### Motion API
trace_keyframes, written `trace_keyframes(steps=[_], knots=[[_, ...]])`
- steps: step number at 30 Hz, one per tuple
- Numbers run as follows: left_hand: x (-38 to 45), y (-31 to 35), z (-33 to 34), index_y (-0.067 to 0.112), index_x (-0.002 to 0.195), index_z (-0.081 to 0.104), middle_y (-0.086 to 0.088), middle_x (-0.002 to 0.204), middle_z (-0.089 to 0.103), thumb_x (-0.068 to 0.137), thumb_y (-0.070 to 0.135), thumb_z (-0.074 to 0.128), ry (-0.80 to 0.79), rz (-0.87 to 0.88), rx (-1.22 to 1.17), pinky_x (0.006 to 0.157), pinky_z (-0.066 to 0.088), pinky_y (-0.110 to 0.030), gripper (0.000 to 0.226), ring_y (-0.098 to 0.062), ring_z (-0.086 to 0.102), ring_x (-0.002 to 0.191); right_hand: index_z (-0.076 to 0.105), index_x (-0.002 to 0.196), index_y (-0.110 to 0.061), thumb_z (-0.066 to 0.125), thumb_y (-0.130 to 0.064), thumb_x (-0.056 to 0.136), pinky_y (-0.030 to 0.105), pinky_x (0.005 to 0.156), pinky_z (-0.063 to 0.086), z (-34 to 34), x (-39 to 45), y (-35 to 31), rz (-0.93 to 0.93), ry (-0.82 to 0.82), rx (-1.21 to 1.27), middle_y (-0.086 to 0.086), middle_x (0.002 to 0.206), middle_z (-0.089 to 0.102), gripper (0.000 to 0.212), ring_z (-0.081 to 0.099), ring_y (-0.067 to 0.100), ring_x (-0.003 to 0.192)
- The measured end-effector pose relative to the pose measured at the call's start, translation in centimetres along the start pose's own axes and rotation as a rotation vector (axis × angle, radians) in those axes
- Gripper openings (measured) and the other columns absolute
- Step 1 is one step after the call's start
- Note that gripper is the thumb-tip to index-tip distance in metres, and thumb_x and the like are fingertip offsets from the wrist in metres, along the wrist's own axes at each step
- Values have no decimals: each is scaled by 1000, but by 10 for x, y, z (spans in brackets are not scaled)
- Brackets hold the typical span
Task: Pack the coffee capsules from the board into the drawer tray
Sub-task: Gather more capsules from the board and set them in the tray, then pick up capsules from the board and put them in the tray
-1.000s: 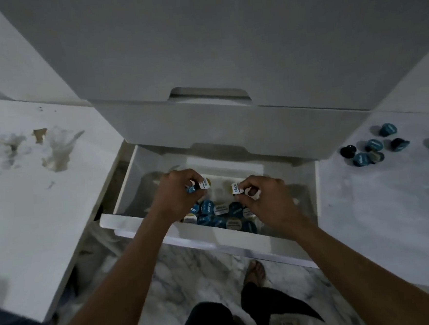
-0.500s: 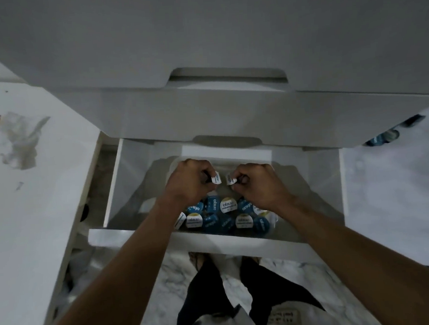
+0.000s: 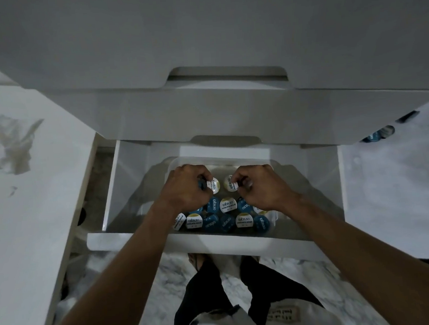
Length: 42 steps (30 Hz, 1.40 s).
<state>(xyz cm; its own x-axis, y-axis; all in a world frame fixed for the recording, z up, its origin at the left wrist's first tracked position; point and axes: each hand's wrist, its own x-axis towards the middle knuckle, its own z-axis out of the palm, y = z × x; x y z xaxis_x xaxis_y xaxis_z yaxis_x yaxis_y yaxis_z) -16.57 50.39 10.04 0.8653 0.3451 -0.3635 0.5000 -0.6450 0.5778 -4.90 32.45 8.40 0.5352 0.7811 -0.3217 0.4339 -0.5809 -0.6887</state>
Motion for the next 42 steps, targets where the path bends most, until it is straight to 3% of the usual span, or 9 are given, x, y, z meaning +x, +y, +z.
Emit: trace_keyframes(steps=[3, 7, 12, 16, 20, 24, 34, 39, 42], knots=[[1, -2, 0, 30, 88, 69, 11, 93, 73, 79, 25, 74, 39, 7, 5, 94, 53, -39, 12, -9, 67, 92, 72, 101, -20, 71, -10, 83, 1, 68, 43, 0, 1, 0, 6, 22, 10, -9, 88, 69, 20, 60, -4, 74], [6, -3, 1, 29, 89, 68, 9, 91, 73, 81, 23, 74, 31, 25, 8, 94, 51, -45, 12, -10, 67, 90, 73, 97, -18, 71, -11, 85, 11, 73, 50, 3, 3, 0, 0, 50, 38, -6, 90, 72, 14, 62, -1, 76], [7, -3, 0, 29, 89, 67, 10, 89, 72, 80, 23, 75, 18, 44, 29, 95, 50, -46, 13, -10, 66, 89, 73, 95, -19, 73, -13, 85, 14, 75, 51, 7, 3, -3, 4, 9, 64, -6, 91, 73, 12, 65, 4, 81], [5, -3, -1, 28, 90, 67, 10, 90, 72, 81, 24, 74, 12, 45, 26, 96, 50, -45, 13, -9, 66, 90, 73, 94, -18, 72, -13, 86, -1, 66, 41, 9, 2, -5, 10, 0, 63, -6, 92, 73, 10, 65, 3, 83], [1, 1, -4, 23, 96, 68, 7, 97, 71, 81, 22, 74, 60, 30, 31, 94, 51, -39, 16, -12, 64, 95, 71, 96, -19, 68, -10, 85, 0, 68, 41, 3, 0, -5, 0, 39, 84, -8, 91, 71, 14, 61, -2, 80], [-9, 10, -8, 22, 106, 67, 8, 103, 68, 84, 24, 73, 132, -7, 19, 85, 48, -22, 23, -7, 61, 97, 68, 107, -15, 68, -10, 84, 3, 71, 43, -8, -5, -6, -40, 107, 141, -8, 100, 69, 24, 63, 3, 88], [-50, 62, 3, 21, 110, 67, 7, 100, 69, 82, 26, 77, 308, -37, -138, 72, 42, 0, 31, -1, 63, 89, 60, 128, -19, 77, -31, 81, 13, 76, 53, -40, -48, -6, -53, 200, 320, -7, 106, 67, 51, 65, 1, 86], [-70, 92, 8, 20, 110, 68, 7, 98, 70, 80, 31, 78, 381, 42, -146, 82, 55, -23, 33, -3, 64, 89, 62, 126, -20, 79, -35, 79, 11, 73, 53, -56, -88, -9, -78, 268, 337, -7, 105, 67, 52, 66, 0, 84], [-84, 115, 21, 18, 107, 69, 4, 94, 71, 80, 26, 79, 435, 92, -209, 79, 55, -21, 30, -5, 66, 86, 62, 122, -22, 80, -35, 79, 5, 70, 49, -68, -122, -5, -69, 316, 343, -8, 104, 67, 48, 65, -3, 81]])
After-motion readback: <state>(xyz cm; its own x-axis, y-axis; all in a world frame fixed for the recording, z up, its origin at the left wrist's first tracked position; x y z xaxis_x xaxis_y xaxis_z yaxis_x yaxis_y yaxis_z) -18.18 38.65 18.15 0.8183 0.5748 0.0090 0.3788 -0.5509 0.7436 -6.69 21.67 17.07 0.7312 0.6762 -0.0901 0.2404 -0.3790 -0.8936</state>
